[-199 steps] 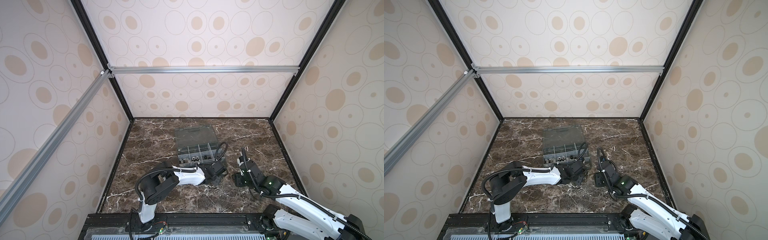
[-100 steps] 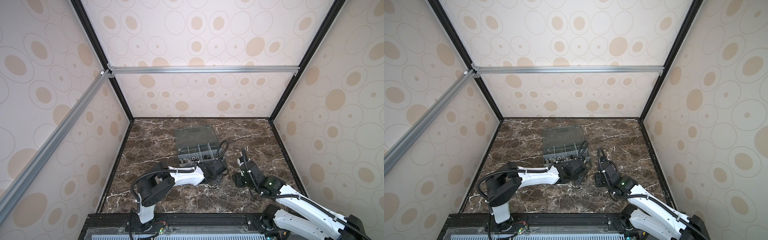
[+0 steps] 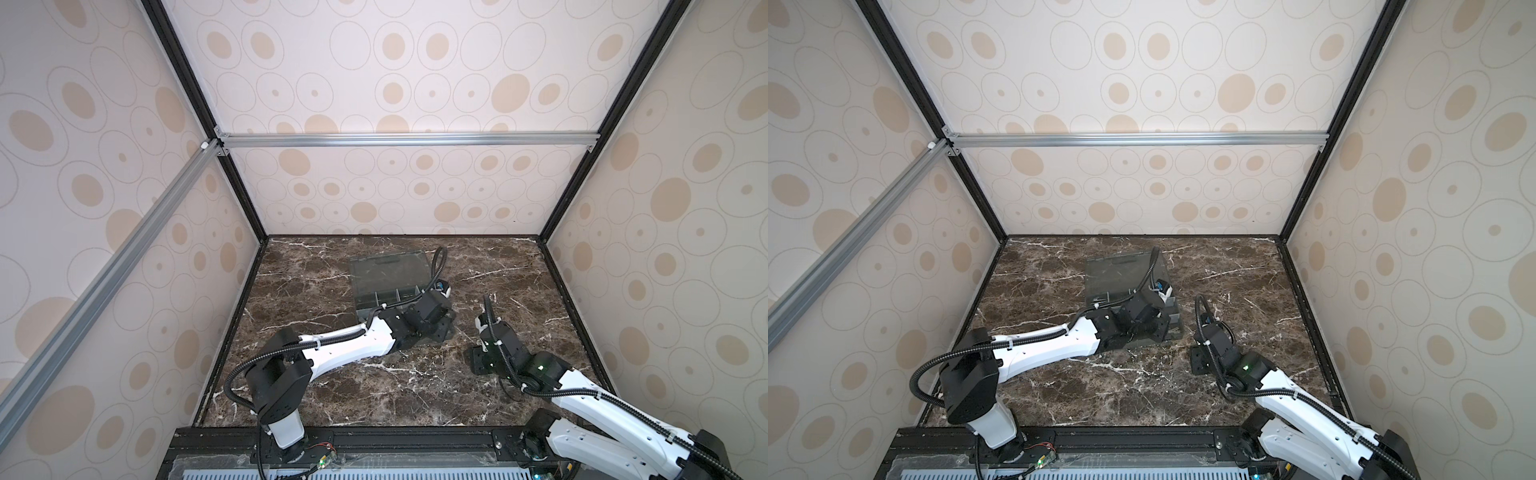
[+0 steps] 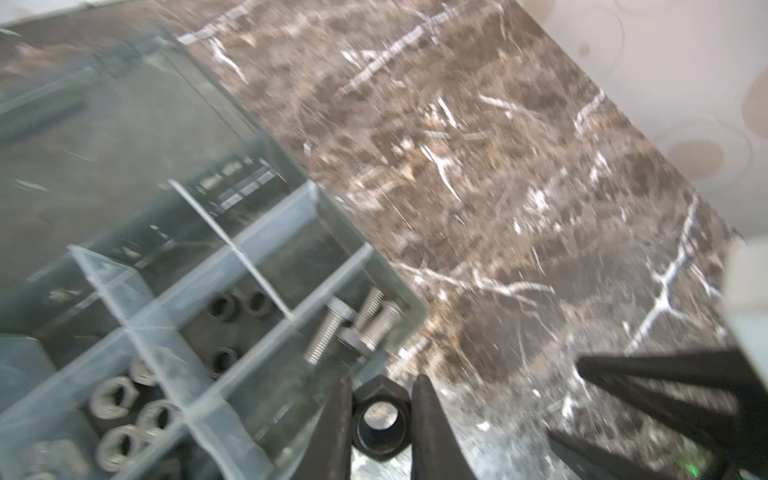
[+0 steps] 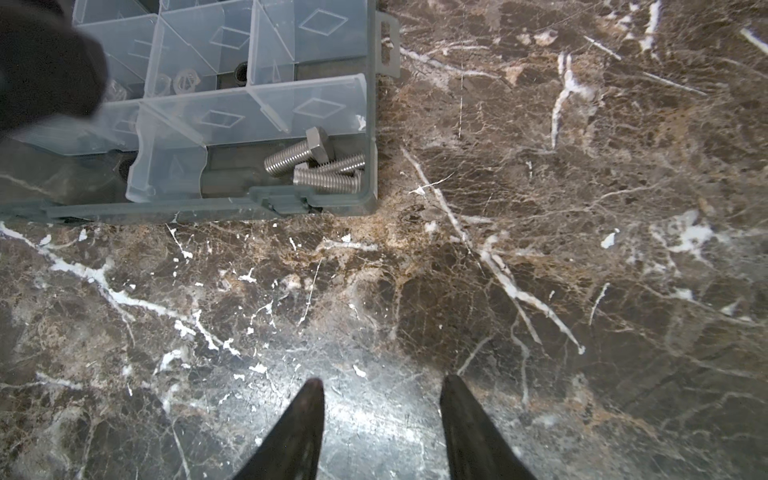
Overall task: Sort the screws and nuts into containers
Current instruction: 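Lift the black hex nut with the left gripper over the compartment, then open the left gripper to drop the black hex nut in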
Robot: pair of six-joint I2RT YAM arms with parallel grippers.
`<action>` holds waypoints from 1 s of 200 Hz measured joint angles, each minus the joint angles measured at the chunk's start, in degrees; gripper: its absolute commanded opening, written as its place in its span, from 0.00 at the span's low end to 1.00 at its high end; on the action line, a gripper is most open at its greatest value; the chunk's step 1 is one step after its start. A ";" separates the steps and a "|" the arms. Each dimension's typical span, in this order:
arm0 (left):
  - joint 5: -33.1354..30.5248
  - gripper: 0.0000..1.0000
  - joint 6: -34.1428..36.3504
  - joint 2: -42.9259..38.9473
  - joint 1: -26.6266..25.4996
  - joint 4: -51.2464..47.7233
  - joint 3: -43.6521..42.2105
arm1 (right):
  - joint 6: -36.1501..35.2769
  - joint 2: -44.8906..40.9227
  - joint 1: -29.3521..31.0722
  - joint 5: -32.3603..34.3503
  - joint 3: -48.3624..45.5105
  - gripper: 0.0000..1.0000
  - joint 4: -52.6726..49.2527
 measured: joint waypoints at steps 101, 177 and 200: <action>0.37 0.17 0.94 6.69 8.94 2.12 -0.07 | 0.39 -3.19 0.00 1.11 -0.35 0.49 -1.66; 1.95 0.27 0.68 7.96 9.33 3.67 -1.18 | 0.66 -4.52 0.00 2.14 -0.63 0.50 -2.69; 2.38 0.29 0.37 7.96 9.33 4.46 -2.54 | 0.66 -4.52 0.00 2.16 -0.79 0.50 -2.71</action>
